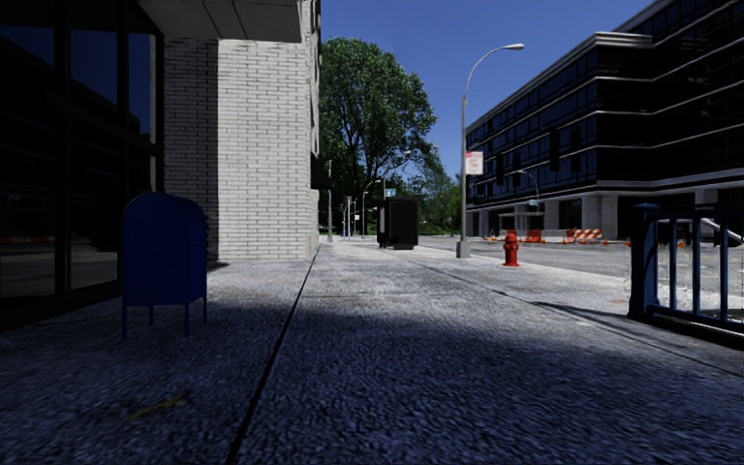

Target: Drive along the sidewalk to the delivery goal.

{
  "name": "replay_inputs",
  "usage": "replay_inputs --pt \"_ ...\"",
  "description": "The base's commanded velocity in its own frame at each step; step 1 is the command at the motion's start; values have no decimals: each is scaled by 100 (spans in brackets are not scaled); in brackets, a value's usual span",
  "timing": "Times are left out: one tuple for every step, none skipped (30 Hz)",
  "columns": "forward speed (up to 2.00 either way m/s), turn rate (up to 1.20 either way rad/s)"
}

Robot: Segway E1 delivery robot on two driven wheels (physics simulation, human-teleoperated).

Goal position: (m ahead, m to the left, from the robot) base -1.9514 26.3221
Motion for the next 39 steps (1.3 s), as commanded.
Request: replay_inputs --pt "200 0" --pt "200 0" --pt "200 0" --pt "200 0" --pt "200 0" --pt "200 0" --pt "200 0" --pt "200 0" --pt "200 0" --pt "200 0" --pt "200 0" --pt "200 0" --pt "200 0" --pt "200 0" --pt "200 0" --pt "200 0" --pt "200 0" --pt "200 0" --pt "200 0" --pt "200 0" --pt "200 0" --pt "200 0" --pt "200 0" --pt "200 0" --pt "200 0" --pt "200 0" --pt "200 1" --pt "200 1" --pt "200 8" --pt "200 16" --pt "200 25" --pt "200 25" --pt "200 36" --pt "200 45" --pt "200 48" --pt "200 48" --pt "200 50" --pt "200 50" --pt "200 50"
